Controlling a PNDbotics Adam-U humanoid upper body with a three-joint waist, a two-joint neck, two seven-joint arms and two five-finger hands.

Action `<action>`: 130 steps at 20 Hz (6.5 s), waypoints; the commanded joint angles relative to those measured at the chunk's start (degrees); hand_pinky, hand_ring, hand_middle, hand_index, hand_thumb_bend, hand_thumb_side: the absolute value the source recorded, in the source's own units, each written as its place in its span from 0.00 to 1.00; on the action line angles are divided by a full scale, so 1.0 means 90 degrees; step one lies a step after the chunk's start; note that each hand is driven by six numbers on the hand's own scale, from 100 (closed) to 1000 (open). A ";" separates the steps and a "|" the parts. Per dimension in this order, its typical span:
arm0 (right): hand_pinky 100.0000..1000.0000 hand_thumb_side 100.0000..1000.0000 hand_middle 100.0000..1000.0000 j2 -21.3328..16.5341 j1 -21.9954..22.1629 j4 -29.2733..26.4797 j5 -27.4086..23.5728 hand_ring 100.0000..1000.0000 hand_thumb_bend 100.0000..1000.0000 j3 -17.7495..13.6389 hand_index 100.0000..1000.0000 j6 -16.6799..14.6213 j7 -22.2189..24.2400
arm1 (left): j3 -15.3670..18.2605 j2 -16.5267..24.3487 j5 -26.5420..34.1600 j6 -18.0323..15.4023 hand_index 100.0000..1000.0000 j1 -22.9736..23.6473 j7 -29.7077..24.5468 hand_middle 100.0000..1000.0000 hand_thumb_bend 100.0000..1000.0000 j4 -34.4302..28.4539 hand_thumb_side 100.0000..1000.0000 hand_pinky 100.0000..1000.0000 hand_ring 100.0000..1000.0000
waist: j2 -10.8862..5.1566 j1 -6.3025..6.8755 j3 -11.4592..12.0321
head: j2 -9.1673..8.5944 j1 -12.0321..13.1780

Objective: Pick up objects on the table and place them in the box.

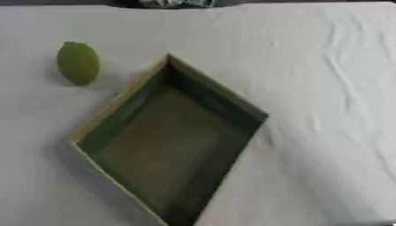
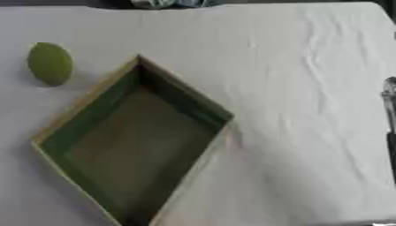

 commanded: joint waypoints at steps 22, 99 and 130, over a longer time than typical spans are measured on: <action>0.78 0.46 0.54 -0.0268 -0.0179 -0.0102 -0.0223 0.58 0.00 0.0158 0.69 0.0001 0.0233 | -0.2174 0.1415 -0.0684 -0.1582 0.90 -0.3573 -0.2396 0.77 0.00 0.5576 0.46 0.85 0.79 | -0.0256 0.0143 -0.0242 | -0.0009 0.0383; 0.79 0.48 0.54 0.0068 -0.0456 -0.0102 -0.0524 0.58 0.00 0.0161 0.69 0.0036 0.0351 | -0.2145 -0.2187 -0.3492 -0.0704 0.91 -0.5681 -0.4572 0.90 0.00 0.5146 0.51 0.97 0.94 | -0.0080 -0.0013 -0.0319 | 0.0039 0.1309; 0.79 0.48 0.53 0.0164 -0.0469 -0.0102 -0.0662 0.58 0.00 0.0216 0.68 0.0098 0.0416 | -0.2419 -0.2425 -0.4367 0.0029 0.97 -0.5546 -0.6301 0.90 0.25 0.4334 0.36 0.99 0.98 | -0.0135 0.0029 -0.0515 | 0.0125 0.1257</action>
